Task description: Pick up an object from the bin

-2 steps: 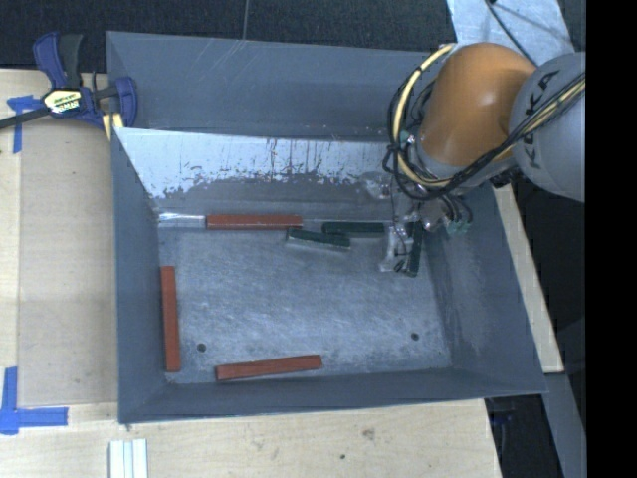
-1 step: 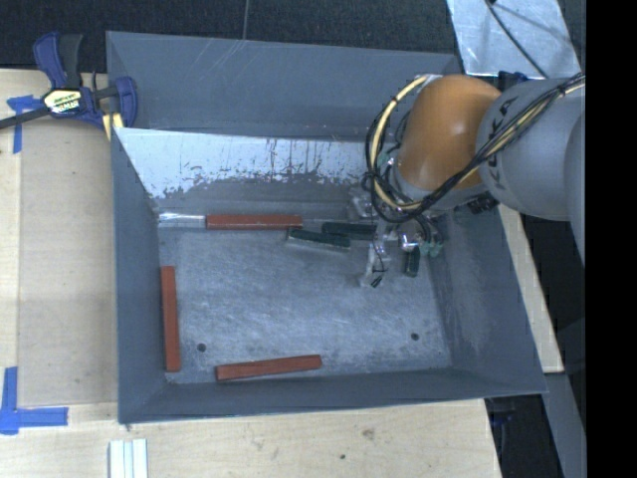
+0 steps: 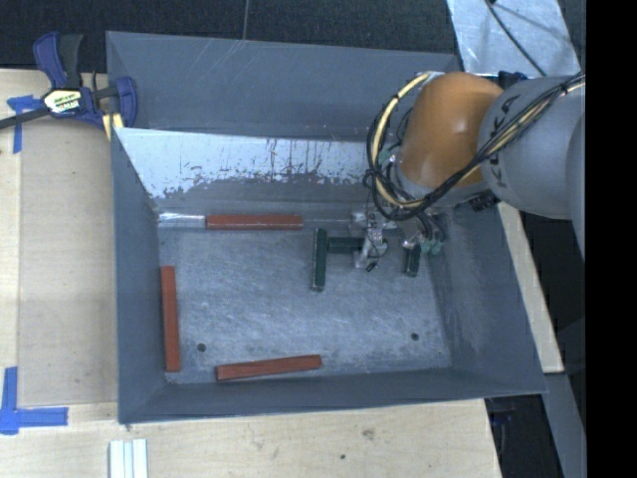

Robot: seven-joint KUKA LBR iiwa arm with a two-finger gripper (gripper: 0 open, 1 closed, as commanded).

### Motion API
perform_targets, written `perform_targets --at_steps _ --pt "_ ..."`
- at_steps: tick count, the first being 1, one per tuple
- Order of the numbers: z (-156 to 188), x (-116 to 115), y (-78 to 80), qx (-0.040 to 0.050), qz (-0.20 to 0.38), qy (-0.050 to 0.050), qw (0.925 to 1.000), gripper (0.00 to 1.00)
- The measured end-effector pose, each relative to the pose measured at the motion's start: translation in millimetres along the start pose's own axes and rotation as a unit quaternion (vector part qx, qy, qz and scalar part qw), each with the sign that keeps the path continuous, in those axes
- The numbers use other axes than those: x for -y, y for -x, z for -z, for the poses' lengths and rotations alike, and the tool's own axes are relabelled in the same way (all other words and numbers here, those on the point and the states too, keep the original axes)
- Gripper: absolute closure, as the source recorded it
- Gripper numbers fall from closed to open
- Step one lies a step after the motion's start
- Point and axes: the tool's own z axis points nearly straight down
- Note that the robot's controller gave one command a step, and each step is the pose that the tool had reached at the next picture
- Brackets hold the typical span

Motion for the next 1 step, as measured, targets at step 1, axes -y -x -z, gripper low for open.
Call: perform_targets --at_steps 1 --pt "184.9 15.3 -6.5 0.0053 0.032 -0.001 0.9995 1.00"
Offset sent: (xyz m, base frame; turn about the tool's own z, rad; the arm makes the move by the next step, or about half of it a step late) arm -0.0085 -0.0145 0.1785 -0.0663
